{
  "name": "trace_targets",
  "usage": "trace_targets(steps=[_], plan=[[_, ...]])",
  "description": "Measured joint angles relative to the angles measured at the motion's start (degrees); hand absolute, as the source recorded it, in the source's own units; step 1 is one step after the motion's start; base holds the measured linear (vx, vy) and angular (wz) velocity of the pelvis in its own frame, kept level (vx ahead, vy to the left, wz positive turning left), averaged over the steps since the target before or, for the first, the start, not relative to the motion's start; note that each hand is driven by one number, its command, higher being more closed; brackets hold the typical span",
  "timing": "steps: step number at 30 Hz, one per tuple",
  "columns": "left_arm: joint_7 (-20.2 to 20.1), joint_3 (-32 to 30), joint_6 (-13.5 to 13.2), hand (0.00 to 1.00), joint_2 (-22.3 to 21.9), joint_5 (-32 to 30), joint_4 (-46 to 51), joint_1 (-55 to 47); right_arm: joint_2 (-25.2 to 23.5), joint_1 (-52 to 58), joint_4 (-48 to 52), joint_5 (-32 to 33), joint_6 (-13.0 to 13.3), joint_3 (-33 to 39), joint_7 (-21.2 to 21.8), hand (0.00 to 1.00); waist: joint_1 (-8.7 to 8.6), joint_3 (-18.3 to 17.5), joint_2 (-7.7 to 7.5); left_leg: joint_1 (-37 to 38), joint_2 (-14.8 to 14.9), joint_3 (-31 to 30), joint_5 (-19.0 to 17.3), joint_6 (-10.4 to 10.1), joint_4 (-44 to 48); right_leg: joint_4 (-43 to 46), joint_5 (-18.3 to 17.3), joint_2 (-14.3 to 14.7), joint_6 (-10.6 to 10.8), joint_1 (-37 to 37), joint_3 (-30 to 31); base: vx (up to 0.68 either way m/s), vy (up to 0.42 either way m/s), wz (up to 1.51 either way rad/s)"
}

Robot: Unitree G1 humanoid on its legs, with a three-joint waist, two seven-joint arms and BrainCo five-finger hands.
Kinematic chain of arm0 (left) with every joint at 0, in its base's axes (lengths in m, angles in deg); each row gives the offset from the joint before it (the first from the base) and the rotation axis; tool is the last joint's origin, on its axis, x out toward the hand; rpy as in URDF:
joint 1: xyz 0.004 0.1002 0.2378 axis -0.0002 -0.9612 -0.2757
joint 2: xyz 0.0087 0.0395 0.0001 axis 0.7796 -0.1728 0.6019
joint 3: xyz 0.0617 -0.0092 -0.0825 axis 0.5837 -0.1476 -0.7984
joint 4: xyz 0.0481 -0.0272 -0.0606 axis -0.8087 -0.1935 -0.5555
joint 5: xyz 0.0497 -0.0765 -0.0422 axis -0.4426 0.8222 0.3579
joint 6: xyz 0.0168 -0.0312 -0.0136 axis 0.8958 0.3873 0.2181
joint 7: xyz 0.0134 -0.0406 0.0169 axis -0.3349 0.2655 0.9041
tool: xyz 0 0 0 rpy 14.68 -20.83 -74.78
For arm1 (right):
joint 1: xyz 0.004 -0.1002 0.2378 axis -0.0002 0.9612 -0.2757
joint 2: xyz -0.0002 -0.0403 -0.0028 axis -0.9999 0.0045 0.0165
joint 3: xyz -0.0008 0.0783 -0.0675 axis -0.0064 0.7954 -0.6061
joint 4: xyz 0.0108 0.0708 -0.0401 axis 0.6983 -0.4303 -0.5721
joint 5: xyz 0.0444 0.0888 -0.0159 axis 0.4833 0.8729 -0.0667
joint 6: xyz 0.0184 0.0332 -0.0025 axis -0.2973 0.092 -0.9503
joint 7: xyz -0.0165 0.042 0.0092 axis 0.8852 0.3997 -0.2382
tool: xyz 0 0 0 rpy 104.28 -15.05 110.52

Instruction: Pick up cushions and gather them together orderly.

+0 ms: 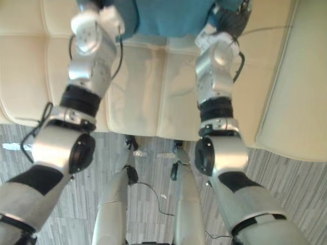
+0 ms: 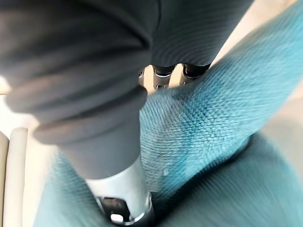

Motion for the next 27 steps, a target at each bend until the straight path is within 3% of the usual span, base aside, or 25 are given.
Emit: trace_targets(steps=[5, 13, 17, 20, 22, 27], plan=[[-1.5, 0.23, -0.01, 0.0, 2.47, -1.47, 6.38, -6.85, 0.75, 12.01, 10.73, -0.39, 0.43, 1.54, 1.2, 0.0, 0.05, 0.04, -0.09, 1.17, 1.09, 1.1, -2.33, 1.33, 3.92, 0.35, -0.8, -0.03, 0.27, 2.87, 0.01, -0.01, -0.028, 0.01], [-2.18, 0.26, -0.48, 0.0, 9.99, -3.78, 16.8, -20.55, 7.1, 33.88, 25.45, -2.74, 2.78, 4.94, 3.88, 0.0, 0.47, 0.09, -0.74, 4.87, 4.01, 0.88, -8.93, 1.65, 13.79, 1.88, -3.53, 0.51, 0.64, 10.83, -0.69, 0.0, -0.06, -0.01], [-5.09, 2.13, -1.76, 0.0, 11.46, -5.15, 22.52, -32.96, 6.98, 46.48, 29.78, -5.5, 3.25, 2.33, 7.53, 0.0, 0.82, -0.81, -2.21, 9.26, 4.86, 0.84, -12.15, 1.41, 16.22, 1.98, -5.67, 0.84, 0.73, 16.11, -0.81, 0.05, -0.031, -0.04], [-8.16, 4.09, -1.72, 0.0, 11.24, -8.45, 24.56, -44.06, 4.53, 55.89, 30.63, -9.71, 3.12, -1.48, 11.25, 0.0, 1.0, -2.31, -4.16, 12.16, 5.13, 0.78, -13.03, 0.92, 16.75, 1.91, -7.0, 0.97, 0.7, 19.32, -1.07, 0.1, -0.037, 0.01], [-10.6, 5.44, -1.47, 0.0, 8.31, -10.61, 24.1, -53.06, 0.08, 61.94, 29.41, -12.45, 2.95, -5.0, 14.34, 0.0, 1.1, -4.1, -5.12, 14.87, 5.16, 0.59, -13.95, 0.54, 17.3, 1.8, -8.22, 0.93, 0.84, 22.51, -1.49, 0.15, -0.03, 0.08], [-14.02, 6.91, -0.6, 0.0, 1.22, -15.67, 12.87, -65.3, -7.9, 67.98, 11.97, -16.25, 2.07, -8.44, 19.09, 0.0, 1.69, -10.85, -5.21, 21.95, 3.9, 0.84, -15.22, -0.22, 15.15, -0.4, -10.16, 0.22, 1.36, 29.84, -2.13, 0.16, -0.005, 0.09]])
